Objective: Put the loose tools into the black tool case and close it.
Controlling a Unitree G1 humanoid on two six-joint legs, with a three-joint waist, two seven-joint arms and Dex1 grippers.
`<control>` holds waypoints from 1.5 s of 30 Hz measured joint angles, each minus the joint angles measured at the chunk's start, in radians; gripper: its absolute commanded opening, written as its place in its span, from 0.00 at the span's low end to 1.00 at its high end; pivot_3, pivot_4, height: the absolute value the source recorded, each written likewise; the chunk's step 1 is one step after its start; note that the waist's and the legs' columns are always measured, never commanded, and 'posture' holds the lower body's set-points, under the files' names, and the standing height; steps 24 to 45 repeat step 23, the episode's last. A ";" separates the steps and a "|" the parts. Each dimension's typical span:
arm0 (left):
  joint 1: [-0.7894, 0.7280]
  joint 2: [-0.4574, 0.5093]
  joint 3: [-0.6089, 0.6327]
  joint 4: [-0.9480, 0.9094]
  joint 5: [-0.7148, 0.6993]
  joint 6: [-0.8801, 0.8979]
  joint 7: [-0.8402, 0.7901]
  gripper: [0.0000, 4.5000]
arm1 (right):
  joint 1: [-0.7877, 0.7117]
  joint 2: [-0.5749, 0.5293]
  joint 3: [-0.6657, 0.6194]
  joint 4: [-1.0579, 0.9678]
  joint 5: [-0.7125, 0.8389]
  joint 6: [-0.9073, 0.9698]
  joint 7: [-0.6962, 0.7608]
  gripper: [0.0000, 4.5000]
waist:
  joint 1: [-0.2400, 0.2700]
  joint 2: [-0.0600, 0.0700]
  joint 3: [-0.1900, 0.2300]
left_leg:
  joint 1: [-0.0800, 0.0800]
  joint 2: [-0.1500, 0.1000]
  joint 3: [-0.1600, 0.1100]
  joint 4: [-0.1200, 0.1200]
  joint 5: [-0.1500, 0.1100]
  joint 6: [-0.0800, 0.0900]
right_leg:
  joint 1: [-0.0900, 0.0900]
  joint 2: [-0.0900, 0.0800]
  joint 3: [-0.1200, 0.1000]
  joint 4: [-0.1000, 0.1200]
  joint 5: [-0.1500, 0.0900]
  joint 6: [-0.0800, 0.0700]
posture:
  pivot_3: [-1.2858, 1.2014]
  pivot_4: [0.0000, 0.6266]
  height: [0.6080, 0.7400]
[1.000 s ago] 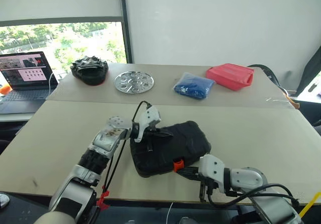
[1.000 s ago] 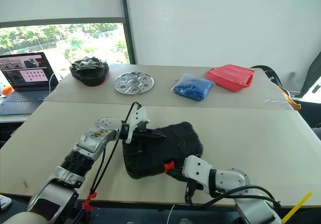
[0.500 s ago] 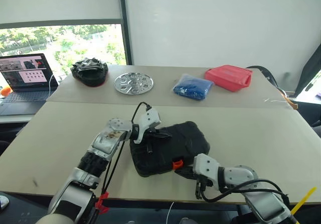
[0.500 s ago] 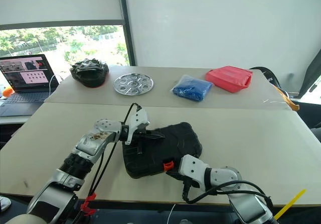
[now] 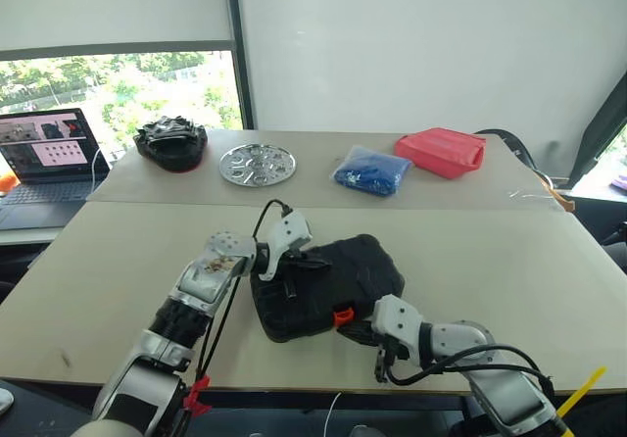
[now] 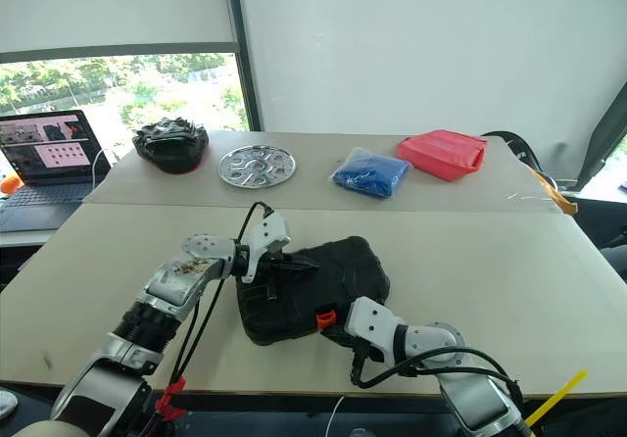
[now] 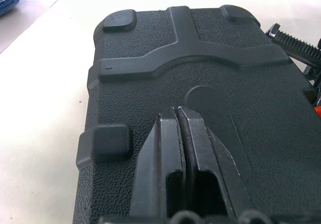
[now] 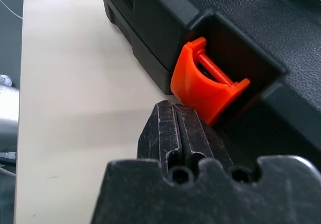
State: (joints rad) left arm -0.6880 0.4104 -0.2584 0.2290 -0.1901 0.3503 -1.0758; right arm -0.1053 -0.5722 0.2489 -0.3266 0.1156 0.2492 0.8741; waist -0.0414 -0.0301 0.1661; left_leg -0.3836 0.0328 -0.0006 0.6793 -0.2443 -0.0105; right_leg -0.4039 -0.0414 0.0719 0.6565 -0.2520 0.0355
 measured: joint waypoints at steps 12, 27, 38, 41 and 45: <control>0.392 0.338 0.392 -0.142 -0.234 -0.084 -0.195 0.67 | 0.242 -0.160 -0.491 0.055 0.296 -0.236 0.243 0.75 | -0.003 0.000 0.001 | -0.002 0.001 0.001 -0.009 -0.002 0.002 | -0.001 -0.002 0.000 -0.009 0.003 -0.006 | 0.52 0.24 1.00; 0.781 0.362 0.640 -0.196 -0.182 -0.327 -0.059 0.99 | 0.243 -0.226 -0.623 0.344 0.285 -0.473 0.347 1.00 | 0.026 -0.001 0.002 | -0.001 0.001 0.003 -0.008 -0.002 0.002 | -0.001 -0.004 -0.001 -0.011 0.000 -0.003 | 0.52 0.24 1.00; 0.781 0.362 0.640 -0.196 -0.182 -0.327 -0.059 0.99 | 0.243 -0.226 -0.623 0.344 0.285 -0.473 0.347 1.00 | 0.026 -0.001 0.002 | -0.001 0.001 0.003 -0.008 -0.002 0.002 | -0.001 -0.004 -0.001 -0.011 0.000 -0.003 | 0.52 0.24 1.00; 0.781 0.362 0.640 -0.196 -0.182 -0.327 -0.059 0.99 | 0.243 -0.226 -0.623 0.344 0.285 -0.473 0.347 1.00 | 0.026 -0.001 0.002 | -0.001 0.001 0.003 -0.008 -0.002 0.002 | -0.001 -0.004 -0.001 -0.011 0.000 -0.003 | 0.52 0.24 1.00; 0.781 0.362 0.640 -0.196 -0.182 -0.327 -0.059 0.99 | 0.243 -0.226 -0.623 0.344 0.285 -0.473 0.347 1.00 | 0.026 -0.001 0.002 | -0.001 0.001 0.003 -0.008 -0.002 0.002 | -0.001 -0.004 -0.001 -0.011 0.000 -0.003 | 0.52 0.24 1.00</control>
